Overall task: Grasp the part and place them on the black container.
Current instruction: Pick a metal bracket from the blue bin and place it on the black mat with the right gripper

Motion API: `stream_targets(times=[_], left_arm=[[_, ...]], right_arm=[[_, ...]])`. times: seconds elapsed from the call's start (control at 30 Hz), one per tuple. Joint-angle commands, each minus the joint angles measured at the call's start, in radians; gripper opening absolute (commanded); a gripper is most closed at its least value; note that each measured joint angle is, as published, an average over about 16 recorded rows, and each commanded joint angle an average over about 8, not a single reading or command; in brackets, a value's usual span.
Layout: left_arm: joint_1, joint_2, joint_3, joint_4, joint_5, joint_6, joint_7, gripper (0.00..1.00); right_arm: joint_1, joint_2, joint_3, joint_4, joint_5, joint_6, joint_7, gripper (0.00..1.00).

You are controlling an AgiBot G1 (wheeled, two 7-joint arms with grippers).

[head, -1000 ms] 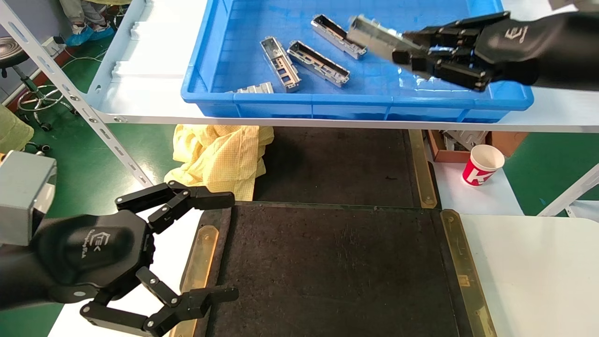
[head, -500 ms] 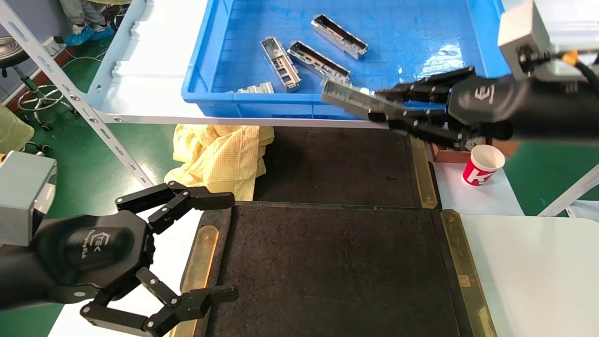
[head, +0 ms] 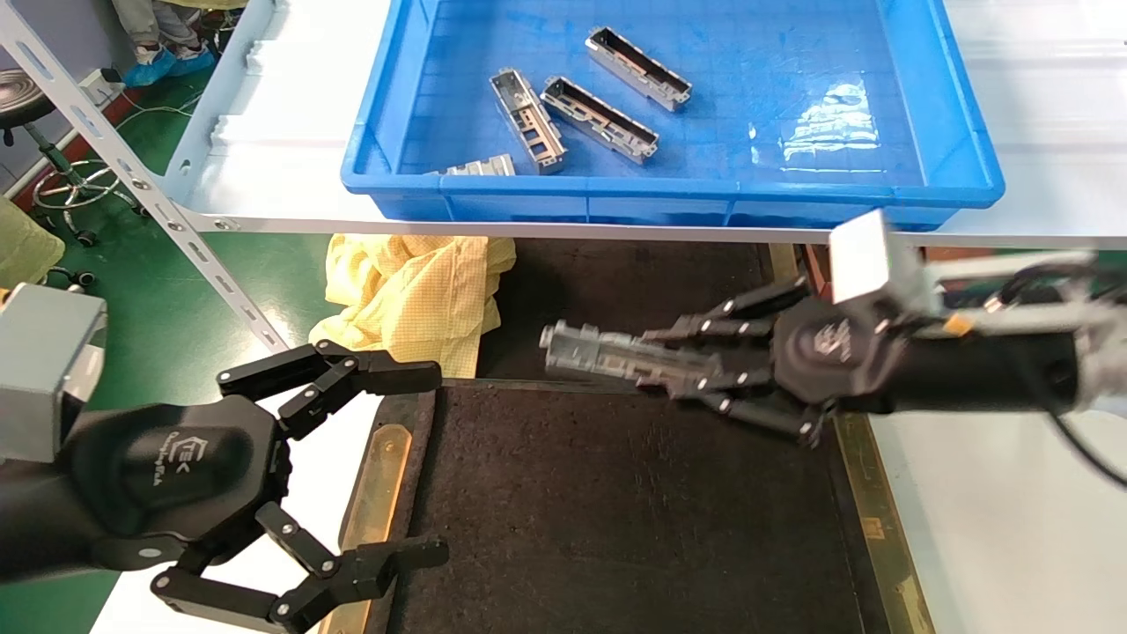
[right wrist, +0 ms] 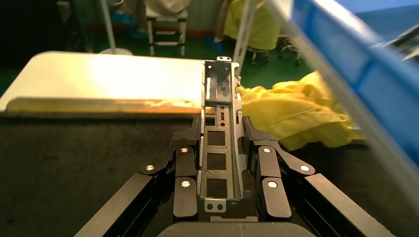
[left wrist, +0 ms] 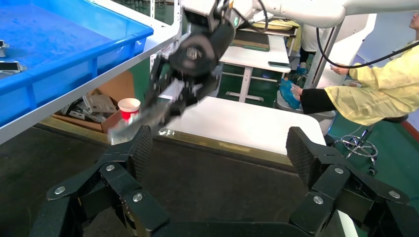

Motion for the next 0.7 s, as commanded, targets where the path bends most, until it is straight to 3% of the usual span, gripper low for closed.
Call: stream_targets(times=[0.03,0.23,0.5,0.7], left_arm=[[0.000,0.000,0.000,0.000,0.000,0.000,0.000,1.00],[0.000,0.000,0.000,0.000,0.000,0.000,0.000,1.00],[0.000,0.000,0.000,0.000,0.000,0.000,0.000,1.00],[0.000,0.000,0.000,0.000,0.000,0.000,0.000,1.00]], right_arm=[[-0.014,-0.015,-0.023,-0.007,-0.001,0.002,-0.028,0.00],[-0.057,-0.116,-0.057,-0.131,-0.023,0.043,-0.165,0.00],[-0.100,-0.275,-0.072,-0.308,-0.064,0.224,-0.350,0.00],[-0.124,-0.375,-0.067,-0.389,-0.062,0.301,-0.441,0.00]])
